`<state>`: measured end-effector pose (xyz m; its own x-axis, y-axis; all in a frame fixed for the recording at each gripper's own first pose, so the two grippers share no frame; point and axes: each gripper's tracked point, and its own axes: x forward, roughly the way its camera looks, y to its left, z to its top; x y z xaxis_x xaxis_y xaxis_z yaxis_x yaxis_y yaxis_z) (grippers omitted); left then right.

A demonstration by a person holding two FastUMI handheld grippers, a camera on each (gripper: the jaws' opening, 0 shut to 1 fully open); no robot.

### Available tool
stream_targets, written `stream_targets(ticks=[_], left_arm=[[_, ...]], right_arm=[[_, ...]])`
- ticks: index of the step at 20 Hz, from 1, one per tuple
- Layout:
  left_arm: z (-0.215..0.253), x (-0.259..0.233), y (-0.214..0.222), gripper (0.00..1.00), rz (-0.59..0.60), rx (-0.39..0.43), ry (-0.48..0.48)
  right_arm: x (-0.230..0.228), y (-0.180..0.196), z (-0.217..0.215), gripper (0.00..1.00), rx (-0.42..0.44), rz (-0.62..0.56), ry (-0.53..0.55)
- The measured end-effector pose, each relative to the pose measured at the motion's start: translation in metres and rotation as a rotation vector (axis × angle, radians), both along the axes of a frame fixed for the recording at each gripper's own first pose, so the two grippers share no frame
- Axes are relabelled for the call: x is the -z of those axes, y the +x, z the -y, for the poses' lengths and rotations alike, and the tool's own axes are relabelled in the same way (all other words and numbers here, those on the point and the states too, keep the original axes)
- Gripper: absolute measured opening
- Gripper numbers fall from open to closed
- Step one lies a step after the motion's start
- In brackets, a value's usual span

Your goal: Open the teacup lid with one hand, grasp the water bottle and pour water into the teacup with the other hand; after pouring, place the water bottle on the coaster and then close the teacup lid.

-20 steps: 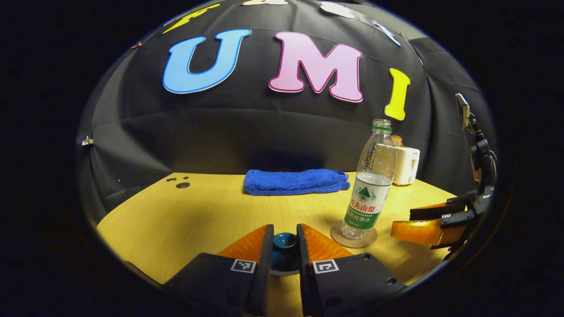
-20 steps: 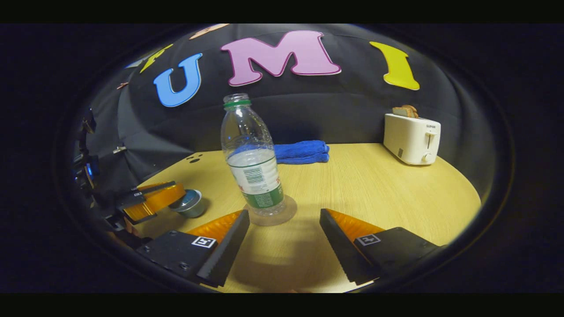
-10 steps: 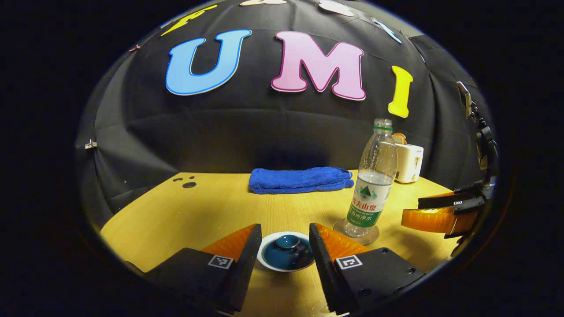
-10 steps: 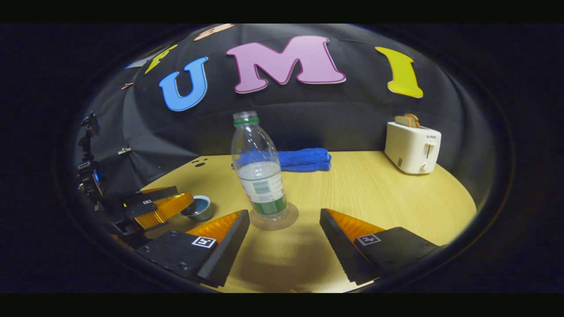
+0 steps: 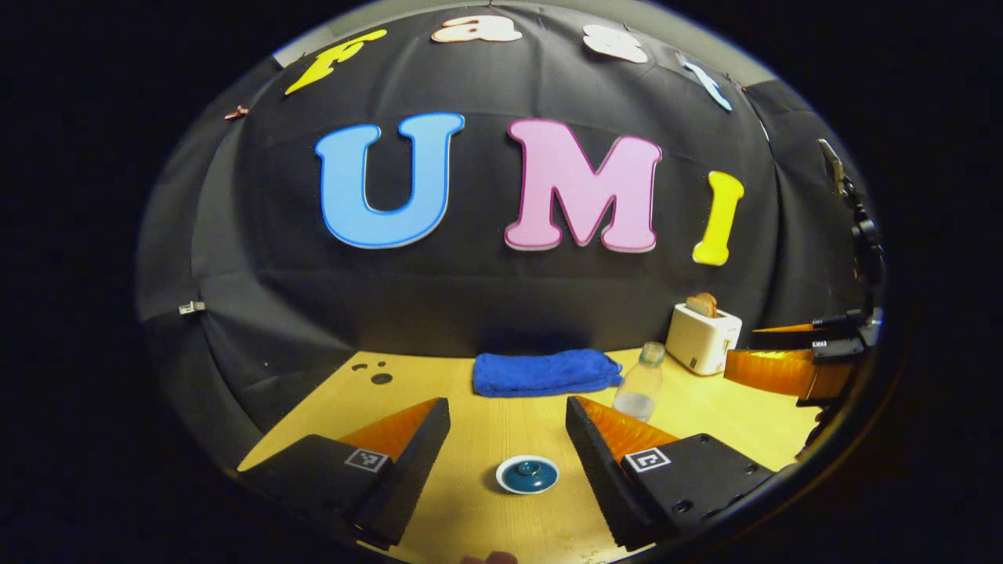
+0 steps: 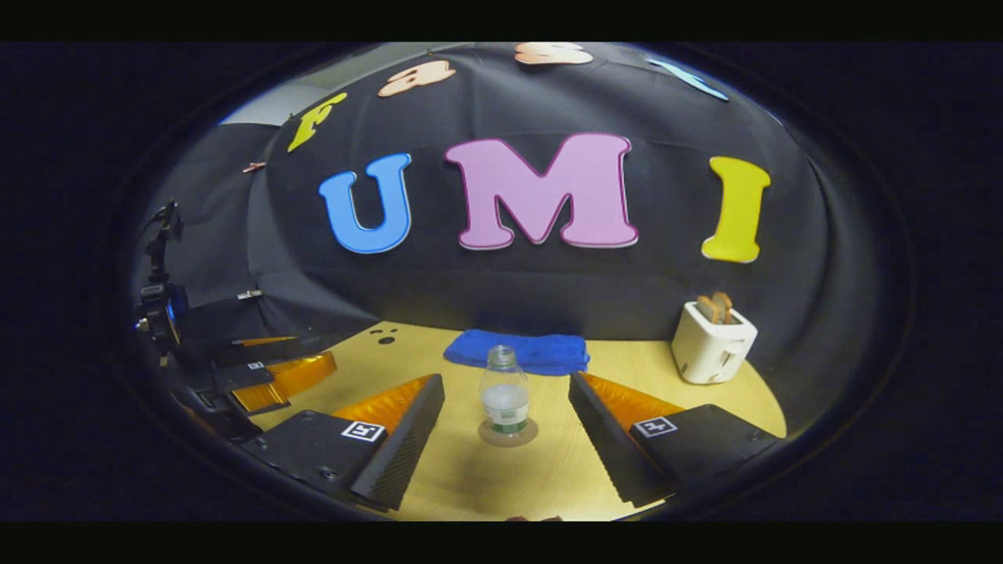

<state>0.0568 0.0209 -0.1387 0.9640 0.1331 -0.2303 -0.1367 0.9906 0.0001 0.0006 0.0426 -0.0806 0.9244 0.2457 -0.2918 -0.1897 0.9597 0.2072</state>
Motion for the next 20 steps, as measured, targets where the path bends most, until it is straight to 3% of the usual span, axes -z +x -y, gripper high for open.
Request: stream_targets(ticks=[8, 20], left_arm=[[0.030, -0.101, -0.026, 0.94, 0.087, 0.065, 0.018], [0.048, -0.123, -0.053, 0.94, 0.102, 0.099, 0.045]], right_arm=[[-0.078, -0.029, 0.023, 0.99, 0.050, 0.085, -0.018], [-0.108, -0.051, 0.047, 0.99, 0.086, 0.127, -0.027]])
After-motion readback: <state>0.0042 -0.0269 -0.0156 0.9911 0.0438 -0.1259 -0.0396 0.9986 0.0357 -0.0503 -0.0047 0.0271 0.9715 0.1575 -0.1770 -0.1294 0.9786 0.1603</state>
